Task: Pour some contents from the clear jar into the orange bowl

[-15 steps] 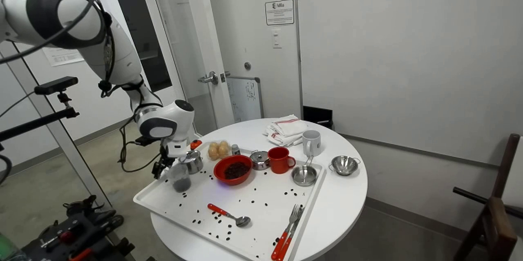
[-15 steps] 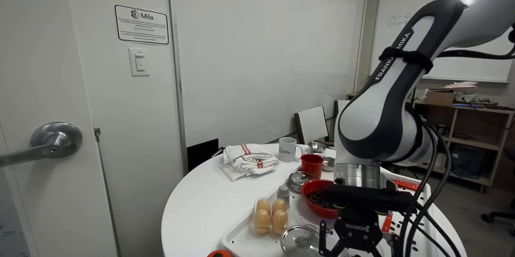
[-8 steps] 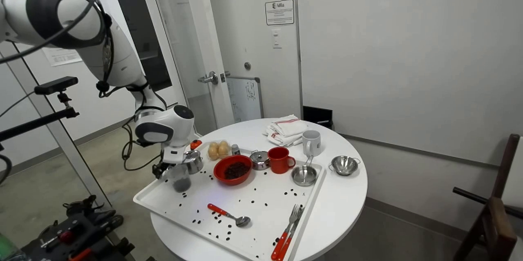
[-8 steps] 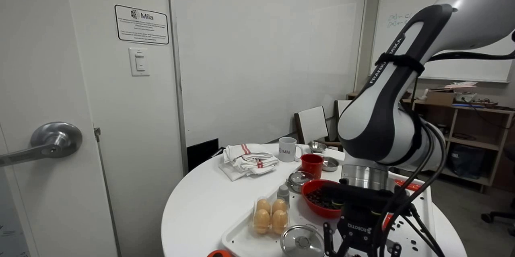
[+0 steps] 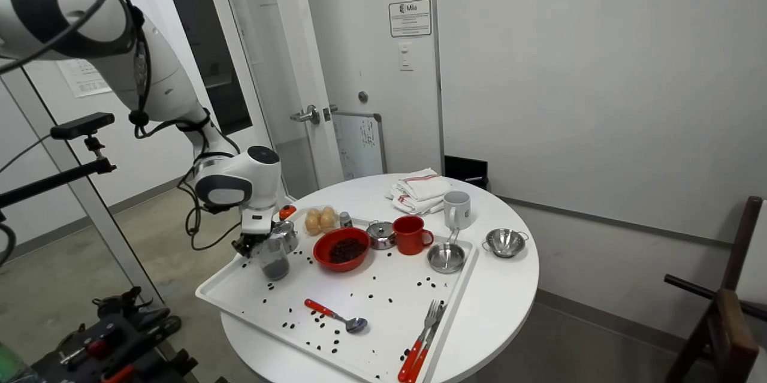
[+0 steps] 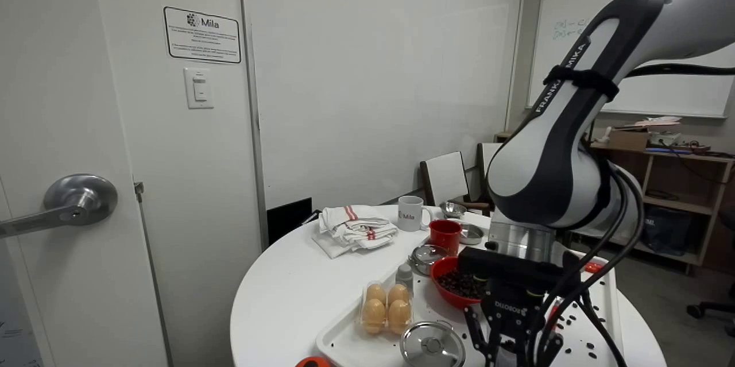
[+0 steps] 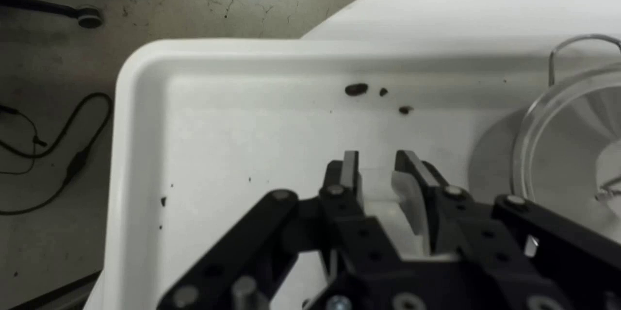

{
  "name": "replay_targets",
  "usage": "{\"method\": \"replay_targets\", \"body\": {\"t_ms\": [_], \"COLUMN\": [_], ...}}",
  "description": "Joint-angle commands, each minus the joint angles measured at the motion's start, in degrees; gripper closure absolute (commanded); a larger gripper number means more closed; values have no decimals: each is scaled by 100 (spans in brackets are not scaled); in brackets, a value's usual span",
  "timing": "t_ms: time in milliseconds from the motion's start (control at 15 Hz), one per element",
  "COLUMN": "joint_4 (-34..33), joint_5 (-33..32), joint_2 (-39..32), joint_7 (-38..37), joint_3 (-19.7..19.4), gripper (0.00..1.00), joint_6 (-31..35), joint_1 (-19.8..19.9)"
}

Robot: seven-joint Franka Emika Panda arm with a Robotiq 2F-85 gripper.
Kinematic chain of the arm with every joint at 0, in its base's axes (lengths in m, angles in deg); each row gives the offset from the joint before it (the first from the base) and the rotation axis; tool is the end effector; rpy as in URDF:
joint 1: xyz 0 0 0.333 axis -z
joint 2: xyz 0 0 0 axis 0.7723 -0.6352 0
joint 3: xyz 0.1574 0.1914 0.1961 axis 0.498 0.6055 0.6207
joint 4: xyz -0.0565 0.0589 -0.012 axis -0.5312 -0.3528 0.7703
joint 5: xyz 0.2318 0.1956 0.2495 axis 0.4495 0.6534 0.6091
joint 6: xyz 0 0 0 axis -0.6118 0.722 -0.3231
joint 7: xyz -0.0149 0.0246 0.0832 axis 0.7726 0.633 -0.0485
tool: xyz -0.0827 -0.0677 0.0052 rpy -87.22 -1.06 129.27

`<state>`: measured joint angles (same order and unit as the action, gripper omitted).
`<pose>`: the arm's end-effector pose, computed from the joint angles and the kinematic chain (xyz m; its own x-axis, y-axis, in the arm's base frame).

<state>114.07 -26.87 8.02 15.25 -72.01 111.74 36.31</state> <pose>0.5096 0.1785 0.0463 0.0659 -0.9060 -0.4181 -0.9929 -0.1012 0.0628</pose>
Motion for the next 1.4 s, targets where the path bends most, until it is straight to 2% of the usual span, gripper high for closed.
{"method": "replay_targets", "body": {"t_ms": [0, 200, 333, 533, 733, 867, 1067, 1333], "joint_4": [699, 1102, 1235, 1250, 1249, 1167, 846, 41], "joint_5": [-526, -1169, -1638, -2124, -2300, -2477, -2892, -3456], "joint_2": [779, 1362, 1682, 2112, 2579, 2904, 3271, 3381], "joint_7": [-604, -778, -724, -39, 623, 1036, 1525, 1704], "joint_3": [-528, -734, -737, -440, -309, -383, -545, -704], "gripper": [92, 92, 92, 92, 92, 92, 92, 92], "joint_6": [289, 408, 335, 69, -389, -994, -2411, -4232], "joint_1": [-500, -651, -605, -164, 336, 620, 1002, 1217]}}
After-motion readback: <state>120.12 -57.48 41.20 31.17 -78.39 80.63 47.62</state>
